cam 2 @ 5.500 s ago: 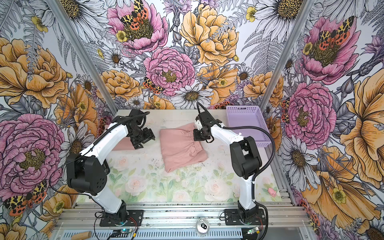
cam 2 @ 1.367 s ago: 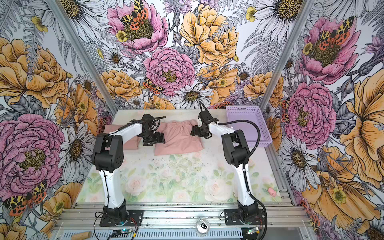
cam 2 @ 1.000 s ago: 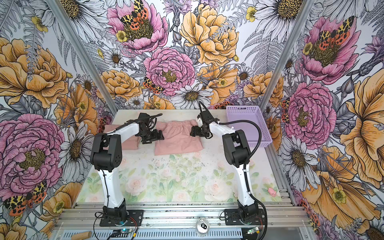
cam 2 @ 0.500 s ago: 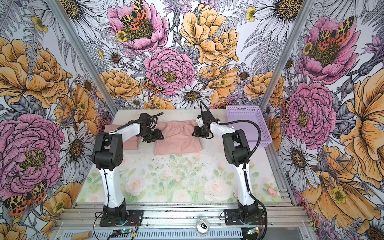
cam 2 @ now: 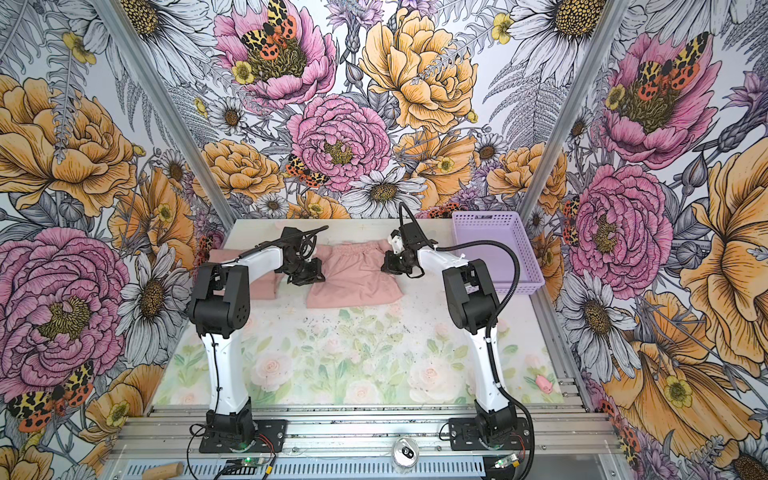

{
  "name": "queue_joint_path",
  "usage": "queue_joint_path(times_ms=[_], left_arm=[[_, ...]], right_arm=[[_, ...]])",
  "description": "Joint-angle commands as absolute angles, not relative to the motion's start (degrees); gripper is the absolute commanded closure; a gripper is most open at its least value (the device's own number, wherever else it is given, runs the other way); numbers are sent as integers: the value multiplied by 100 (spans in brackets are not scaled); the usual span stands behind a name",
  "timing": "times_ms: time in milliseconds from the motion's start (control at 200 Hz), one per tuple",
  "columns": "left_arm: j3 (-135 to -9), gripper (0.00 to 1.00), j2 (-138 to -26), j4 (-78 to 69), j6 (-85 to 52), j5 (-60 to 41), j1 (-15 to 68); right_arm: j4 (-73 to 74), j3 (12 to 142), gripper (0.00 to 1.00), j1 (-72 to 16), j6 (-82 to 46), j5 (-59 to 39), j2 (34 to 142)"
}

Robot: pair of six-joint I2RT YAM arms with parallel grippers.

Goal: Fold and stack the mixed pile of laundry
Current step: 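Lift the folded pants with both grippers and carry them toward the T-shirt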

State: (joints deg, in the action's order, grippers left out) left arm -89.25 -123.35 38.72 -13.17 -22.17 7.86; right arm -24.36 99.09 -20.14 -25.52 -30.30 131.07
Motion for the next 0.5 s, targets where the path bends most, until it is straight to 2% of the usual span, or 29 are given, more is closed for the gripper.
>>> queue_joint_path(times_ms=[0, 290, 495], left_arm=[[-8975, 100, -11903, 3850, -1242, -2154, 648], [-9092, 100, -10995, 4253, -988, -1928, -56], [-9316, 100, -10680, 4573, -701, -1513, -635]], right_arm=[[-1942, 9783, 100, -2210, -2861, -3271, 13037], [-1284, 9858, 100, -2685, -3582, -3396, 12709], [-673, 10453, 100, -3189, -4237, -3201, 13089]])
